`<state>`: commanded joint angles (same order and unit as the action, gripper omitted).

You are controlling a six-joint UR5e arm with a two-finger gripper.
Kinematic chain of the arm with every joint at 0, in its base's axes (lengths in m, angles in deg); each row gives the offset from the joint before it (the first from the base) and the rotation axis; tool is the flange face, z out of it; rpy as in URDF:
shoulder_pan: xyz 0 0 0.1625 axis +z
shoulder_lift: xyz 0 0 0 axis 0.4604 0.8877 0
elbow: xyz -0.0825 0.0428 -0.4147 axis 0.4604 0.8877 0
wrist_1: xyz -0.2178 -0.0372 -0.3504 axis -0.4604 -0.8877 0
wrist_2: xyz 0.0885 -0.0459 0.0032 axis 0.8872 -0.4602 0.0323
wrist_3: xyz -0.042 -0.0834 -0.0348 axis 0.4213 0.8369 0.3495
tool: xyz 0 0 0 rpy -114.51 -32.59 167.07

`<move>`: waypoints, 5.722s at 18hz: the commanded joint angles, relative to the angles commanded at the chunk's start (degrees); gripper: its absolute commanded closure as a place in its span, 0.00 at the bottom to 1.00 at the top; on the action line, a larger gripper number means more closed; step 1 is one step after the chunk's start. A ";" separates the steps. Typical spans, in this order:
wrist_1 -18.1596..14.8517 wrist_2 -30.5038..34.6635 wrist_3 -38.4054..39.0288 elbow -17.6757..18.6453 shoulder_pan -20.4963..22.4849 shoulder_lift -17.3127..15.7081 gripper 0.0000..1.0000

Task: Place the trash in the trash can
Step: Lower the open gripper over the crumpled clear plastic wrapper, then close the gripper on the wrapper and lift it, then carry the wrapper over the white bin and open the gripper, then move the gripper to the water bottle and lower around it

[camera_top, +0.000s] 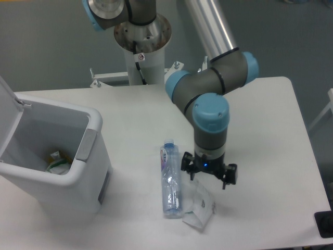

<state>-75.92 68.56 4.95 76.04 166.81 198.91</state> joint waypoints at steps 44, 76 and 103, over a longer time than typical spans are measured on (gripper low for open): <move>0.79 -17.23 28.47 -5.29 -10.89 -24.33 1.00; -0.87 -16.53 29.89 -6.51 -3.87 -11.25 0.00; -14.59 6.14 28.56 -12.40 -8.79 7.39 0.00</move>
<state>-90.50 74.70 33.51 63.64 158.02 206.30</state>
